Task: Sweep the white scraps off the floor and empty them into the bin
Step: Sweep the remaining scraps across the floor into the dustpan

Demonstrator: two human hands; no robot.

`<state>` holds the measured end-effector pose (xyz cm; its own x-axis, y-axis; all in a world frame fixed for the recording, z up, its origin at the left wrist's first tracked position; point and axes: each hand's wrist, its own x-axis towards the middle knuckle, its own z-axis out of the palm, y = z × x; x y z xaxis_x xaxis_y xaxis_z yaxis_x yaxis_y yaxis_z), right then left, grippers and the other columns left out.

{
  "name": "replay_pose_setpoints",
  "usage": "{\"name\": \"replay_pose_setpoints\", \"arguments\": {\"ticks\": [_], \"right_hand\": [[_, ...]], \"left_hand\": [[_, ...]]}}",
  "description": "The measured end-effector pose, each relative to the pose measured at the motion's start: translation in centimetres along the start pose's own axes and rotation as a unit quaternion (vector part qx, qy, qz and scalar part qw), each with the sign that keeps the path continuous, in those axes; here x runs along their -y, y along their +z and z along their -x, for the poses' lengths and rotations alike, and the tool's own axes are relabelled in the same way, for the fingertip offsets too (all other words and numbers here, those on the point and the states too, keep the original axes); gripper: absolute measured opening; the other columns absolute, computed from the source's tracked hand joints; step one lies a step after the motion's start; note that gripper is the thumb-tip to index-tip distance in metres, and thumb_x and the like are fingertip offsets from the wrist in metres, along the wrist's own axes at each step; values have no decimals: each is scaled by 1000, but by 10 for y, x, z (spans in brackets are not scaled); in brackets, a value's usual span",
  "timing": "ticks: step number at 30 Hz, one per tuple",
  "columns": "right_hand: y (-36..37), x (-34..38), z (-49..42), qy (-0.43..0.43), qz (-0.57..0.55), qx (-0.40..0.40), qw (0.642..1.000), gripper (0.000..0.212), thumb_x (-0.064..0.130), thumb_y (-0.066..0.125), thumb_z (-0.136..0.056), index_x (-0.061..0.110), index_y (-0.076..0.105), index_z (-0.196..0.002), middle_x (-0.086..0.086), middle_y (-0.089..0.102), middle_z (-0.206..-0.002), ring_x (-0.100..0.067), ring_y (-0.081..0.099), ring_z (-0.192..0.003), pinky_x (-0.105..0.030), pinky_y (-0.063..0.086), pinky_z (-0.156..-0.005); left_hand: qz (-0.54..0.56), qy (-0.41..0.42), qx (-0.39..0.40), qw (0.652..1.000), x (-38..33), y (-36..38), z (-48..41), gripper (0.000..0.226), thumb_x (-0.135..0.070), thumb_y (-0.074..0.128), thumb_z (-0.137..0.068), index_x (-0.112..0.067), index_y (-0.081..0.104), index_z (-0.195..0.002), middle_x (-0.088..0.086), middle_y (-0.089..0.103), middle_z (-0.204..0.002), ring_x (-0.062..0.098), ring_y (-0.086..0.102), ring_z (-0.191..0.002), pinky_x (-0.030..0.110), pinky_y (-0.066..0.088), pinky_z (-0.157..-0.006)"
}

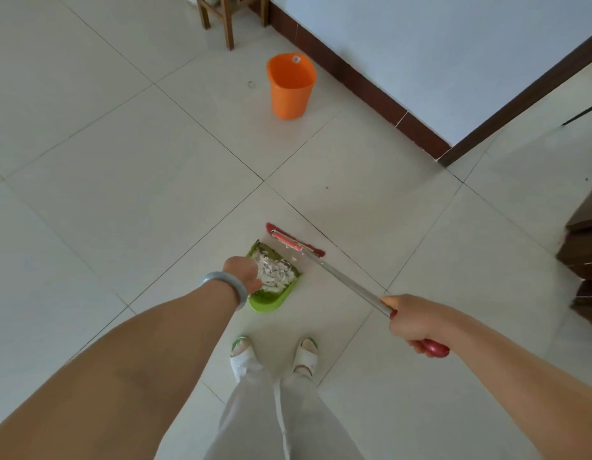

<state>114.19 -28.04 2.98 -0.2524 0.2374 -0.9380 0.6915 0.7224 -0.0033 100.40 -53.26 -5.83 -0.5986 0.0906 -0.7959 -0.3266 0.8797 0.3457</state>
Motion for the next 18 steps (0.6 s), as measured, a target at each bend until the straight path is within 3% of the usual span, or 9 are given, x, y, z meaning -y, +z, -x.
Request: {"name": "replay_pose_setpoints", "arguments": {"ticks": [2, 4, 5, 6, 8, 9, 11, 15, 18], "right_hand": [[-21, 5, -15, -14, 23, -11, 1000, 73, 0, 32, -84, 24, 21, -152, -13, 59, -54, -24, 52, -47, -25, 43, -49], [-44, 11, -30, -27, 55, -34, 998, 63, -4, 34, -83, 12, 32, -145, -13, 59, -54, -23, 51, -44, -24, 41, -46], [-56, 14, -38, -30, 72, -50, 996, 58, -5, 36, -83, 6, 37, -139, -14, 61, -57, -23, 50, -43, -23, 40, -44], [-66, 16, -48, -30, 84, -61, 994, 52, -5, 37, -82, 3, 42, -133, -17, 64, -63, -23, 50, -43, -22, 39, -42], [-87, 18, -69, -19, 73, -84, 994, 44, -4, 36, -83, 3, 45, -125, -21, 66, -68, -21, 49, -38, -21, 39, -41], [-97, 19, -81, -11, 64, -96, 993, 42, -3, 35, -84, 2, 45, -125, -21, 64, -65, -21, 48, -34, -19, 40, -40], [-116, 24, -101, -5, 63, -115, 991, 41, -1, 34, -87, -3, 44, -127, -19, 60, -59, -19, 45, -24, -15, 38, -36], [-147, 38, -134, 3, 49, -132, 990, 41, 1, 35, -93, -4, 39, -134, -19, 56, -63, -15, 38, -15, -13, 35, -30], [-158, 45, -153, 16, 49, -124, 991, 44, 3, 35, -96, -4, 35, -139, -18, 55, -66, -14, 37, -15, -13, 36, -31]], "left_hand": [[248, -95, 13, 964, -5, 10, -11, 28, -14, 40, -100, 6, 56, -110, 16, 61, -109, 6, 58, -56, 24, 53, -79], [287, -98, 32, 952, -20, 9, -14, 41, -2, 39, -98, 0, 41, -139, 19, 48, -138, -6, 53, -33, 31, 53, -93], [194, -74, 32, 978, -23, 9, -15, 41, -4, 40, -98, 0, 42, -139, 19, 49, -138, -8, 57, -38, 31, 52, -93], [131, -80, 20, 988, -19, 7, -16, 38, -11, 42, -99, 2, 47, -134, 20, 55, -130, -6, 66, -56, 29, 50, -93], [-87, -25, -21, 996, -30, 5, -7, 37, -30, 43, -99, -1, 60, -114, 15, 63, -100, 17, 66, -96, 29, 47, -91], [-133, -18, -11, 991, -35, 3, -6, 34, -34, 42, -99, -6, 60, -102, 9, 60, -84, 23, 62, -98, 29, 46, -90], [-93, -56, -34, 993, -40, 5, -11, 33, -35, 40, -100, -10, 48, -80, 1, 45, -66, 25, 58, -92, 30, 45, -84], [-46, -60, -51, 996, -44, 17, -25, 35, -31, 37, -101, -12, 51, -75, 5, 61, -89, 23, 62, -106, 30, 44, -78], [-77, -53, -25, 995, -42, 20, -33, 45, -32, 37, -101, -15, 33, -60, -4, 40, -63, 23, 59, -90, 19, 29, -53]]}}
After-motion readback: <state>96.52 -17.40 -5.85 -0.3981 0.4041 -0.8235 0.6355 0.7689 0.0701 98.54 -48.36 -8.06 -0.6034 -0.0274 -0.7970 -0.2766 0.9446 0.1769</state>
